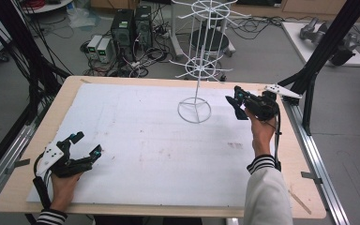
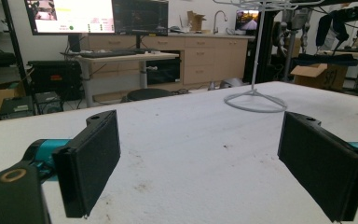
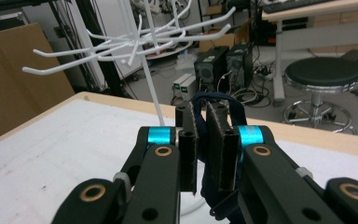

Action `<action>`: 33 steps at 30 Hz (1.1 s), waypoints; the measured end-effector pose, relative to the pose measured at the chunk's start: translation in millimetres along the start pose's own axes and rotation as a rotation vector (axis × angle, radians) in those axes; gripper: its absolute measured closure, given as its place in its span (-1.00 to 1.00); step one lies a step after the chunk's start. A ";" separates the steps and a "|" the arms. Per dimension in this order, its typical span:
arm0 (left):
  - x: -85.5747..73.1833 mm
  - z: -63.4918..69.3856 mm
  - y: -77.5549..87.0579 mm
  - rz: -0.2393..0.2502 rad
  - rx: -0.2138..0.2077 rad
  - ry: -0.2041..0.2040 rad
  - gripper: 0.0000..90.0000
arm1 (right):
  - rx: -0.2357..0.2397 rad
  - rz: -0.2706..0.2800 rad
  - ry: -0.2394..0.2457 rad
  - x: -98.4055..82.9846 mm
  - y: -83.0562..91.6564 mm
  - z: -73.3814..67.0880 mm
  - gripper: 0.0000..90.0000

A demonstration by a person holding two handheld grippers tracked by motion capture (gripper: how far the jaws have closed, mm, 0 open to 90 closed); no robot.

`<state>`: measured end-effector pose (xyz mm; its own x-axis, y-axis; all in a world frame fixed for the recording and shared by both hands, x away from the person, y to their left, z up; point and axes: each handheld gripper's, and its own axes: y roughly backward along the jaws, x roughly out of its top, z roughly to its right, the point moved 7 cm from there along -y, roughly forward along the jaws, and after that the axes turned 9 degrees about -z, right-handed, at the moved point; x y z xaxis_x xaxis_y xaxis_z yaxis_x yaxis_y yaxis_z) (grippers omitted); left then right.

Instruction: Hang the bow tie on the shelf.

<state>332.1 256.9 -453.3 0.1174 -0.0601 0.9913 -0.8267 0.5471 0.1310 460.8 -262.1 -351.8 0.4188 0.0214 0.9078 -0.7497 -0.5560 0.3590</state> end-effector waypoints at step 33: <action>0.0 -0.3 0.1 0.000 0.001 0.002 -0.71 | 0.000 0.051 0.121 49.2 0.3 -39.5 0.84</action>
<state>332.2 257.2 -453.3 0.1183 -0.0586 0.9912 -0.8272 0.5464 0.1310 460.8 -228.4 -298.5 0.3155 0.0930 0.9444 -0.7682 -0.5593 0.3117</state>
